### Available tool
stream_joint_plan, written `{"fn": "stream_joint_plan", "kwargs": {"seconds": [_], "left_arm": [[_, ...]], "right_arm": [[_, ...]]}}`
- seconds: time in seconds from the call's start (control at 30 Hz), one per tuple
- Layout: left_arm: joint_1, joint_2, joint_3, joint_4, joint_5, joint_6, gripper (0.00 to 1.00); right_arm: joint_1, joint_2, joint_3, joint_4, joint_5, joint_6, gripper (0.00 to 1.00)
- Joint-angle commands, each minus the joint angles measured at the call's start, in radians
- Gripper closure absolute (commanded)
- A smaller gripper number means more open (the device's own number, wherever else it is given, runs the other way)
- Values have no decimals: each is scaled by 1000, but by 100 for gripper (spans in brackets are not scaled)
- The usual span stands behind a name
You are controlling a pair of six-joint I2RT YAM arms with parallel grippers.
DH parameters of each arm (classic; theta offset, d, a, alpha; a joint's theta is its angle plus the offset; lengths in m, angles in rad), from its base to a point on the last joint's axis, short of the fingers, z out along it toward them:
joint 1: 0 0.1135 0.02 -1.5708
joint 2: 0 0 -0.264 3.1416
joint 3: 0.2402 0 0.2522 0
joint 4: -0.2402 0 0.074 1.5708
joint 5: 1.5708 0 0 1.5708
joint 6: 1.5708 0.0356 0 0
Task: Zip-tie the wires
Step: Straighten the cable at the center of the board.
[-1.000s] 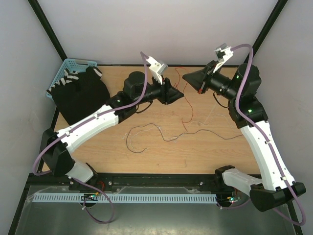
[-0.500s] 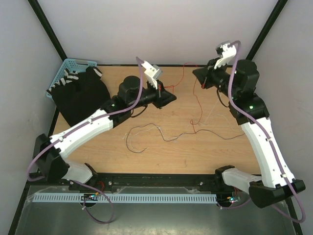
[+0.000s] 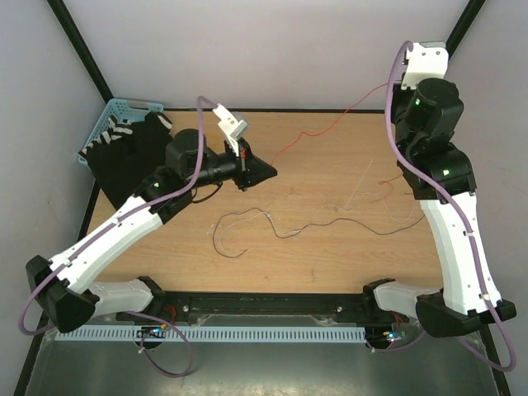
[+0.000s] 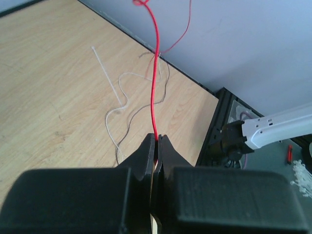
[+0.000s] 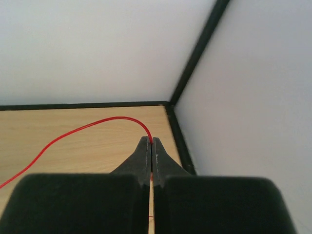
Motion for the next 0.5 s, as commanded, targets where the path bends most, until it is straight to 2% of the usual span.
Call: {"fn": "stream_joint_plan", "kwargs": {"seconds": [0.0, 0.1, 0.27, 0.47], "left_arm": [[0, 64, 51, -37, 79, 12, 100], [6, 78, 40, -64, 45, 16, 100], [50, 66, -15, -165, 11, -4, 100], [99, 24, -172, -288, -32, -13, 100]], "right_arm": [[-13, 3, 48, -31, 261, -104, 100], [-25, -14, 17, -30, 277, -104, 100], [-33, -38, -164, -32, 240, -57, 100], [-34, 23, -421, -59, 36, 45, 100]]}}
